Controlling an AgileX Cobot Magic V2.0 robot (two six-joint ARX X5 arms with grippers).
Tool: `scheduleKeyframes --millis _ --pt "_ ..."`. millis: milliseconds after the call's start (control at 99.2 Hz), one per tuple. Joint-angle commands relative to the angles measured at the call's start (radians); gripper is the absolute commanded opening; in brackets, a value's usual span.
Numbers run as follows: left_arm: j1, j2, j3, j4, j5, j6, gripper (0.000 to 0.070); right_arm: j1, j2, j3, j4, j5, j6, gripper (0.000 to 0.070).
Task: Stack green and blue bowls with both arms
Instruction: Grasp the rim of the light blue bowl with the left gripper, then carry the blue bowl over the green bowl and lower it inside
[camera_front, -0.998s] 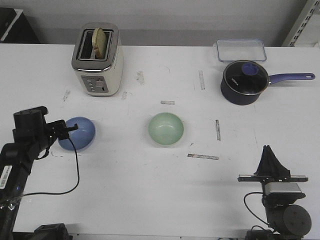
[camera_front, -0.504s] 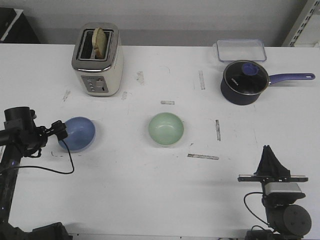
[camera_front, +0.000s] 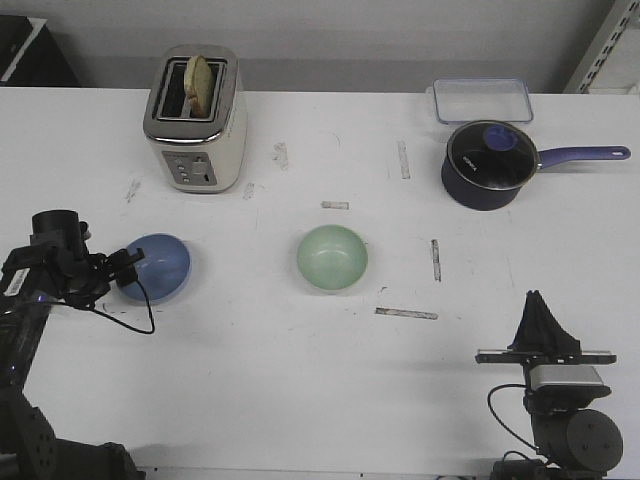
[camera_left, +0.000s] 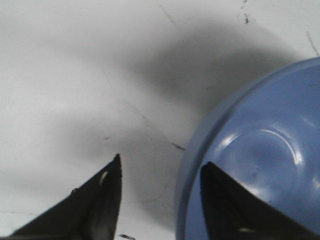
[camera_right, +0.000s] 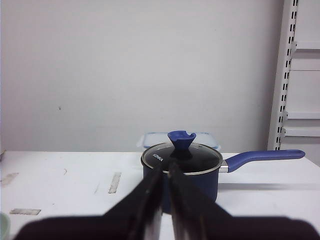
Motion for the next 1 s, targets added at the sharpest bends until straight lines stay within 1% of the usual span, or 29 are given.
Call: scheduleKeyframes --millis 0,161,363,544,655,837,988 --pt "0.003 0.022 0.02 0.0 0.002 -0.002 0.0124 0.001 0.0 0.007 0.013 0.0 -0.004 0.0009" --pt "0.001 0.023 0.025 -0.005 0.002 -0.003 0.0 0.001 0.0 0.007 0.013 0.0 -0.004 0.0009" --pt "-0.038 0.023 0.11 -0.079 0.002 -0.005 0.0 0.001 0.0 0.007 0.013 0.0 -0.004 0.0009" --pt "-0.128 0.026 0.227 -0.138 0.002 -0.011 0.0 0.001 0.0 0.007 0.013 0.0 -0.004 0.0009" --pt "-0.21 0.03 0.278 -0.138 0.002 -0.017 0.0 0.001 0.0 0.007 0.013 0.0 -0.004 0.0009" --pt "-0.386 0.095 0.388 -0.137 0.003 -0.09 0.0 0.001 0.0 0.007 0.013 0.0 -0.004 0.0009" --pt "-0.537 0.182 0.484 -0.129 0.005 -0.115 0.0 0.001 0.0 0.007 0.013 0.0 -0.004 0.0009"
